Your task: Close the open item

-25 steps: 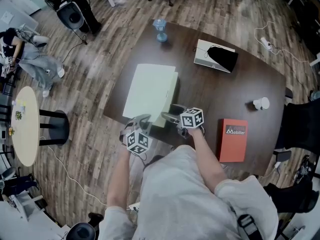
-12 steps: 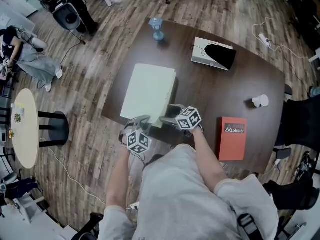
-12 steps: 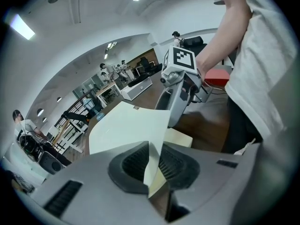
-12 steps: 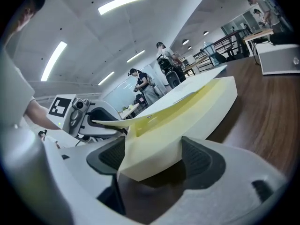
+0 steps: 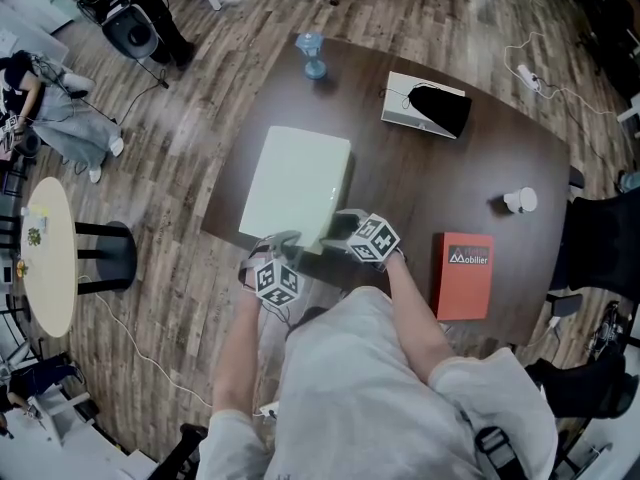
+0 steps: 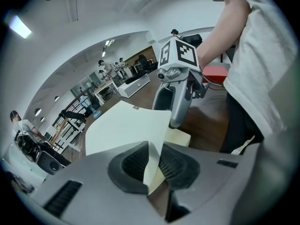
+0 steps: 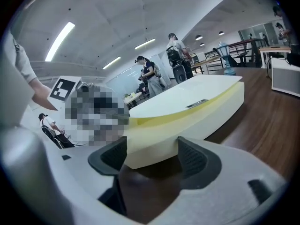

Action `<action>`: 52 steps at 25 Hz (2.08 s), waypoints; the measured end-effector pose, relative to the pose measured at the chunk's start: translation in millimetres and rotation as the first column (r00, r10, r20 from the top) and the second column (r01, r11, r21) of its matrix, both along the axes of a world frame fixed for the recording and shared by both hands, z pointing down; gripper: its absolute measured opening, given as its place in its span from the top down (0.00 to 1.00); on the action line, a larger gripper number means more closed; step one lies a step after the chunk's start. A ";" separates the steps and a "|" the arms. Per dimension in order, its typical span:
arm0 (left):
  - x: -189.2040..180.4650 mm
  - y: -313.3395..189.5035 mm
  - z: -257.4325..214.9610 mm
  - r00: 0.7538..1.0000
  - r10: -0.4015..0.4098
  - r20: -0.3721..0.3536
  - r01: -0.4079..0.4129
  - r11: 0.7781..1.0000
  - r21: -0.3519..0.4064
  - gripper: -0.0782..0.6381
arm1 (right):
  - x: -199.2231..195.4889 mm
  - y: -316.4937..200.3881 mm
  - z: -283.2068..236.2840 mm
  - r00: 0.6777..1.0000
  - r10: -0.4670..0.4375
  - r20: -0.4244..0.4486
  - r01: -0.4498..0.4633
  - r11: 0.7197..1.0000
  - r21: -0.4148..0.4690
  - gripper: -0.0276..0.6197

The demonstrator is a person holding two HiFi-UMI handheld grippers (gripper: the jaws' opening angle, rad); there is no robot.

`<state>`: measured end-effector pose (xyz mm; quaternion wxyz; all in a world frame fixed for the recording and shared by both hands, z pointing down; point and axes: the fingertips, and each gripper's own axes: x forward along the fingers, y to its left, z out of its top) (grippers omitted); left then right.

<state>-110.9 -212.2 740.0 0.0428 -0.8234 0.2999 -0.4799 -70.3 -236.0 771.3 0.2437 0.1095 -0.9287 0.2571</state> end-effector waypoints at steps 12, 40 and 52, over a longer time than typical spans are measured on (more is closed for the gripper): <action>1.5 3.1 14.8 0.998 0.038 0.050 -0.033 0.996 -0.085 0.83 | -2.0 1.5 -0.4 1.000 -0.001 -0.014 0.001 1.000 0.013 0.43; 6.0 9.4 23.5 0.969 0.221 0.107 -0.176 0.929 -0.326 0.77 | -3.0 1.2 1.2 0.997 0.035 -0.067 -0.034 0.999 0.021 0.43; 7.5 20.8 26.8 0.942 0.315 0.114 -0.245 0.879 -0.408 0.66 | -3.6 7.9 4.9 0.990 0.003 -0.138 0.005 0.998 0.062 0.43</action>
